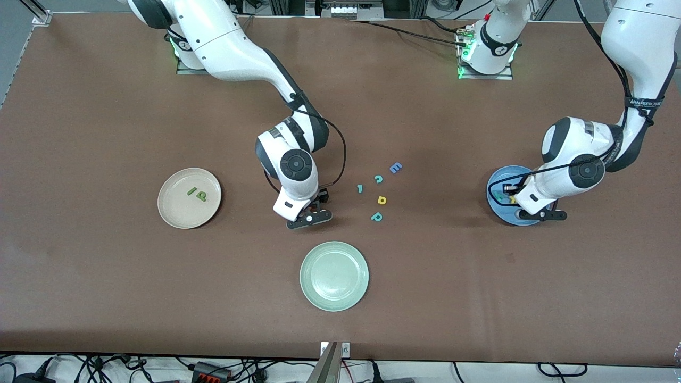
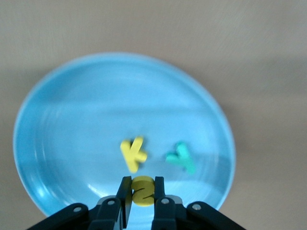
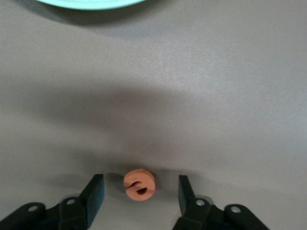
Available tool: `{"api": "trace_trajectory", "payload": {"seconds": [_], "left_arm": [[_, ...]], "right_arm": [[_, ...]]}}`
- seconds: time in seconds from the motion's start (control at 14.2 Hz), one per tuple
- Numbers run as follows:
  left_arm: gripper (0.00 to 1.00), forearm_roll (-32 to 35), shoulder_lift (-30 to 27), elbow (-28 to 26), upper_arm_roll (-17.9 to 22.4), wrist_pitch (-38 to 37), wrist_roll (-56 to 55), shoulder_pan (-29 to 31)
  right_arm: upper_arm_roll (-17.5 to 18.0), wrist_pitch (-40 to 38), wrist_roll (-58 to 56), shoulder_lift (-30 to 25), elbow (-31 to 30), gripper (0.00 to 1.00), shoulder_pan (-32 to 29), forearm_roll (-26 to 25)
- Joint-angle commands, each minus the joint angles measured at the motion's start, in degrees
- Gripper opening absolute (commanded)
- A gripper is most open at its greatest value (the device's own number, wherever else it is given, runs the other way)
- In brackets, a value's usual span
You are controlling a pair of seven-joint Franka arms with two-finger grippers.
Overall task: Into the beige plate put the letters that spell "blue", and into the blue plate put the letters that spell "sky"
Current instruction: 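Drop the 2 on the blue plate while the right gripper grasps the orange e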
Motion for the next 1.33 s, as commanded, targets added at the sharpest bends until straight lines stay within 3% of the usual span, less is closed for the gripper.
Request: {"api": "trace_trajectory", "payload": {"seconds": [0.0, 0.07, 0.14, 0.21, 0.42, 0.7, 0.98, 1.19, 1.26], "left_arm": [[0.18, 1.2, -5.0, -5.3, -1.4, -0.3, 0.2, 2.2], [0.46, 1.2, -4.9, -5.2, -1.4, -0.3, 0.2, 2.2], [0.84, 1.1, -4.7, -5.0, -1.4, -0.2, -0.5, 2.2], [1.0, 1.1, -4.7, -4.8, -1.5, -0.2, -0.5, 2.5], [1.0, 1.1, -5.6, -2.4, -3.7, -1.6, 0.0, 2.6], [1.0, 1.1, -5.8, 11.7, -9.9, -19.5, -0.4, 1.8], [1.0, 1.1, -5.5, 20.6, -12.1, -27.5, 0.4, 1.1], [1.0, 0.5, -6.0, 27.5, -13.5, -35.0, 7.3, 1.0], [1.0, 0.4, -5.8, 31.1, -13.4, -39.1, 10.8, 1.0]], "right_arm": [[-0.3, -0.1, 2.5, 1.0, 1.4, 0.49, 0.4, 3.6], [-0.3, -0.1, 2.2, 1.0, 1.4, 0.49, 0.4, 3.7], [-0.3, -0.1, 1.9, 1.0, 1.4, 0.49, 0.4, 3.5], [-0.3, -0.2, 1.4, 1.0, 1.4, 0.5, 0.4, 3.3], [-0.5, 0.0, 1.3, 1.0, 1.4, 0.5, 0.3, 3.1], [-0.8, 0.0, -0.8, 1.5, 1.4, 0.5, 0.3, 2.8], [-0.8, 0.1, -1.1, 1.8, 1.5, 0.47, 0.1, 2.6], [-0.8, -0.7, -1.2, 1.3, 1.6, 0.08, -0.5, 3.0], [-0.8, -0.8, -1.2, 1.0, 1.6, 0.05, -0.7, 3.1]]}}
